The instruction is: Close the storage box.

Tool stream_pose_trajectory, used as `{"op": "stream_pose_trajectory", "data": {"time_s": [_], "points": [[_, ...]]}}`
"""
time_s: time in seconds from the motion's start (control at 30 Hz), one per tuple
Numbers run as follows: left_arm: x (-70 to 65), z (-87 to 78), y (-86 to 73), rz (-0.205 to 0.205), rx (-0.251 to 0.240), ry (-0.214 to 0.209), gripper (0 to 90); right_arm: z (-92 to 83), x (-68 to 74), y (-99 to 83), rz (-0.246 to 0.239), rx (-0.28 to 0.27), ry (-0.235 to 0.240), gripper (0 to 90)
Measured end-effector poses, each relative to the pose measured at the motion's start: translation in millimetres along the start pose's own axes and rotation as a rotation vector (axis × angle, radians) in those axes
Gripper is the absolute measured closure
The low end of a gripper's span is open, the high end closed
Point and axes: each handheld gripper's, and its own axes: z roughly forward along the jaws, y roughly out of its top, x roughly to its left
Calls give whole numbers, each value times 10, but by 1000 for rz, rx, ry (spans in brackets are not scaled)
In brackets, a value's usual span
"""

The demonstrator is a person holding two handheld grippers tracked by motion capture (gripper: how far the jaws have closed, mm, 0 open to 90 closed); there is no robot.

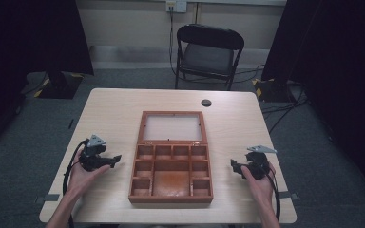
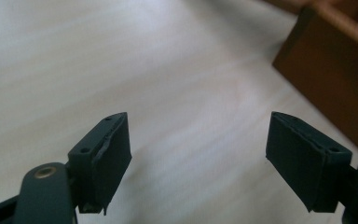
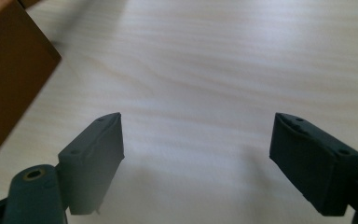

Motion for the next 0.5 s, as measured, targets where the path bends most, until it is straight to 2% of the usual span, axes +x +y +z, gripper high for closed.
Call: {"op": "stream_pose_trajectory", "data": {"time_s": [0.1,0.13,0.17,0.2,0.37,0.4,0.5], "points": [[-8,-6,154,-3,-30,-3,229,33,36,183,-27,-12,-2,174],[-23,1,278,-4,-50,-18,230,42,48,245,-31,-20,-4,175],[-23,1,278,-4,-50,-18,230,42,48,245,-31,-20,-4,175],[-27,8,332,-1,-49,-30,230,70,65,379,-37,-28,3,175],[-58,113,553,38,-47,-46,231,126,121,631,-46,-67,67,176],[-70,152,594,22,-59,-55,231,144,139,678,-52,-69,83,174],[-65,236,738,37,-48,-70,228,228,194,826,-55,-64,130,174]]}}
